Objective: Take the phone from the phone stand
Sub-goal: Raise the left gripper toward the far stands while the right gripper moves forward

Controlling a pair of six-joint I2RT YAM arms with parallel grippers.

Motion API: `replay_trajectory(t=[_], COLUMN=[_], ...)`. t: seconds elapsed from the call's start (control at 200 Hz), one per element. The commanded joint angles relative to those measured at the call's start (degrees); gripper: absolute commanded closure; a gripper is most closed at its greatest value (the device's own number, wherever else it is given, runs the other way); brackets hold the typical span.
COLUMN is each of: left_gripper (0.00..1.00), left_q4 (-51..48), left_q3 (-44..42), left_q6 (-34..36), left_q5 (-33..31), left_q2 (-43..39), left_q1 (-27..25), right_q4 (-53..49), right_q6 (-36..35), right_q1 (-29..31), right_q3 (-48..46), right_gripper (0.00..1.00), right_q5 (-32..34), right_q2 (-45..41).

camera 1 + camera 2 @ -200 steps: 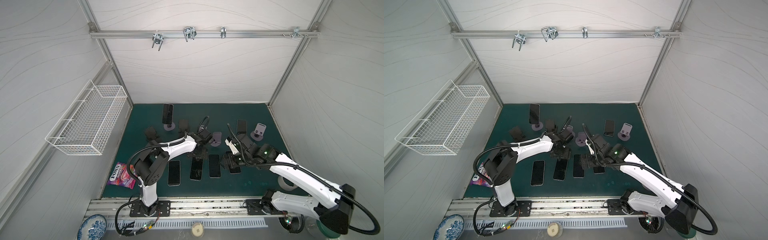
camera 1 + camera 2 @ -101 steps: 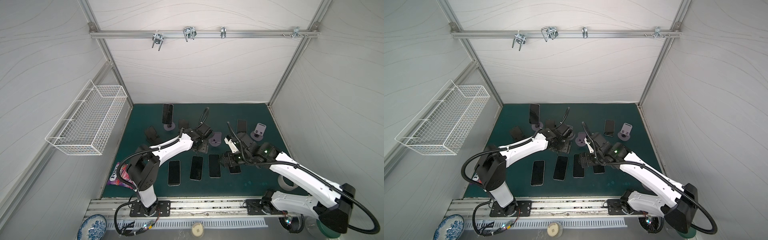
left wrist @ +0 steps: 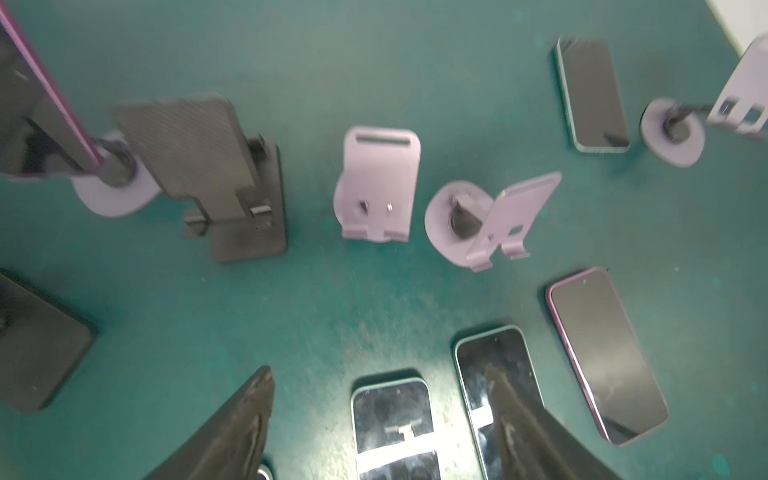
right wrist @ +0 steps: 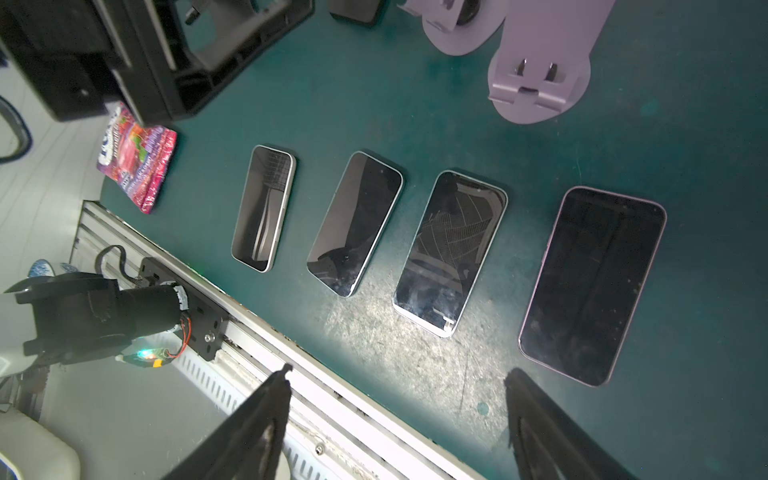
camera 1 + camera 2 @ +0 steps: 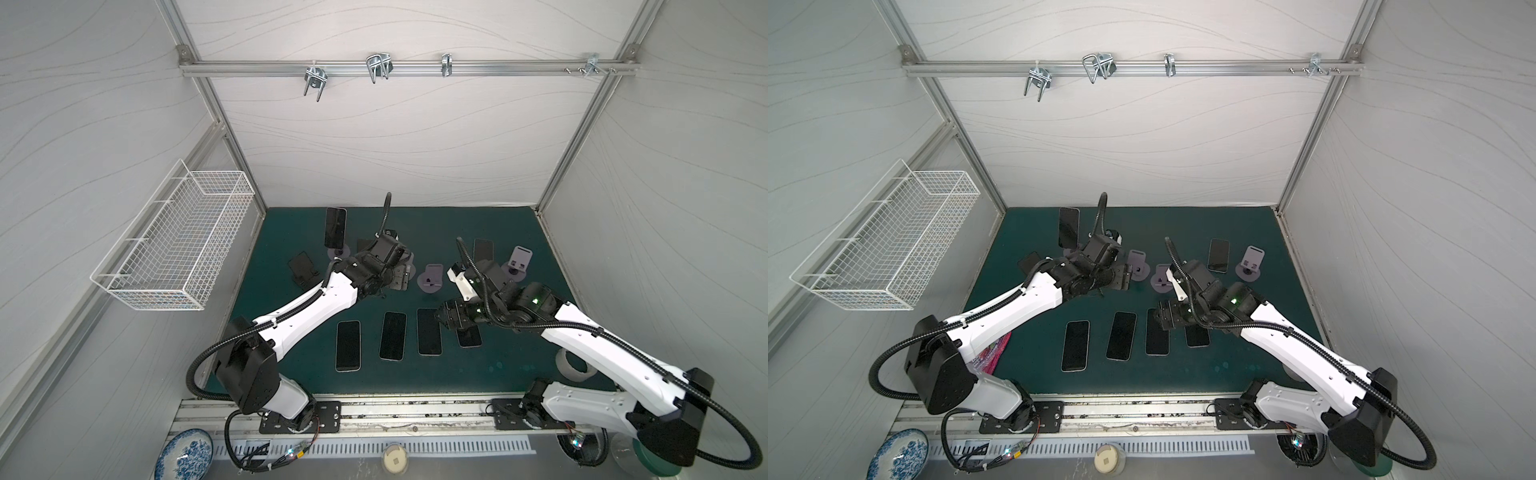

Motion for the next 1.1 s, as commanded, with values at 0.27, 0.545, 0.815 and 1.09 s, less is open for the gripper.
replay_trajectory(t=[0.27,0.545,0.815,1.09], left_gripper=[0.18,0.17,0.17,0.12], left_q4=[10.33,10.87,10.81,12.4], left_q3=[-3.48,-3.57,-3.84,-3.99], left_q6=[4.66,3.57,5.21,8.56], left_q5=[1.21,4.3,4.27,4.45], left_q2=[-8.33,-9.58,-10.46,-11.75], left_q1=[2.72,5.58,7.16,9.94], right_q4=[7.08,8.66,8.04,11.89], right_q6=[-1.35,-6.48,-14.88,-22.99], right_q1=[-0.24,-0.24,-0.31,-0.33], right_q3=[-0.18,0.54,4.14,5.43], right_gripper=[0.26,0.25,0.19,0.03], right_q5=[-1.43,-1.81,-1.79,3.11], right_q2=[-6.41,-6.94,-5.15,-5.61])
